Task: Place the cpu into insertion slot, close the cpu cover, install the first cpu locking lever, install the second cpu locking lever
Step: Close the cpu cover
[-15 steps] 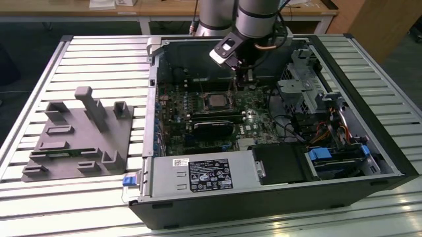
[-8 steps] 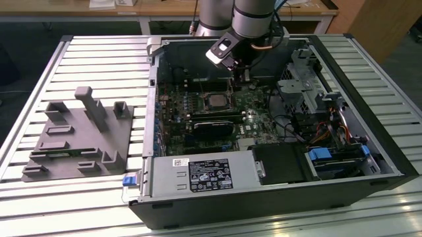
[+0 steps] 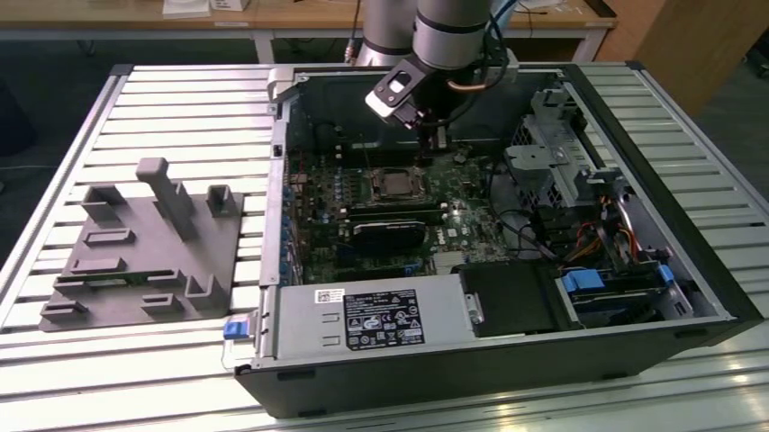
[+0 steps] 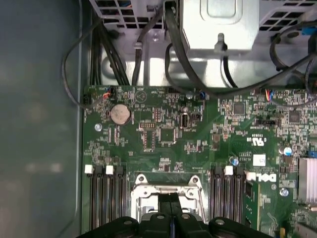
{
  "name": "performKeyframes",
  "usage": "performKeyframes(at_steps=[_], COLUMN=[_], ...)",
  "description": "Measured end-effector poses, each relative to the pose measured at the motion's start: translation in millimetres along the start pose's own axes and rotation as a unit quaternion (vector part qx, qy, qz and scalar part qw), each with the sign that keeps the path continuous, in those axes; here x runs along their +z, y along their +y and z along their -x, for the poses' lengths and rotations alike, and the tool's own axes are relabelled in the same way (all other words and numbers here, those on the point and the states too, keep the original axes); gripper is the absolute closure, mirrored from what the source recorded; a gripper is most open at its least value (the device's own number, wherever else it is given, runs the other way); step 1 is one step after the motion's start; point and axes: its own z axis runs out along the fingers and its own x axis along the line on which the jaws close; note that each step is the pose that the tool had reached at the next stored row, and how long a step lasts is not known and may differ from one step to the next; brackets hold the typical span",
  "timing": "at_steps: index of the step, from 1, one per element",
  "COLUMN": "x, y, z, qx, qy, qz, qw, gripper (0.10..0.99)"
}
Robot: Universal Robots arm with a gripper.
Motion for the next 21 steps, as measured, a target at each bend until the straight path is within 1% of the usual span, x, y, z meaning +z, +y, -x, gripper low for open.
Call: performKeyframes(at_steps=[6,13,16,18,21], x=[2.0,8.7,11.7,13.3,14.8], y=[-10.0,-20.5,-26.9,-31.3,-34.9], z=[0.1,1.7,2.3,2.4,2.6], qx=[0.0,0.0,0.0,0.0,0.0], qy=[0.0,0.0,0.0001,0.0001,0.0], qz=[0.0018,0.0092,0.0123,0.0137,0.0139], qw=[1.0,1.0,0.9999,0.9999,0.9999], gripper=[0.98,0.98,0.98,0.98,0.98])
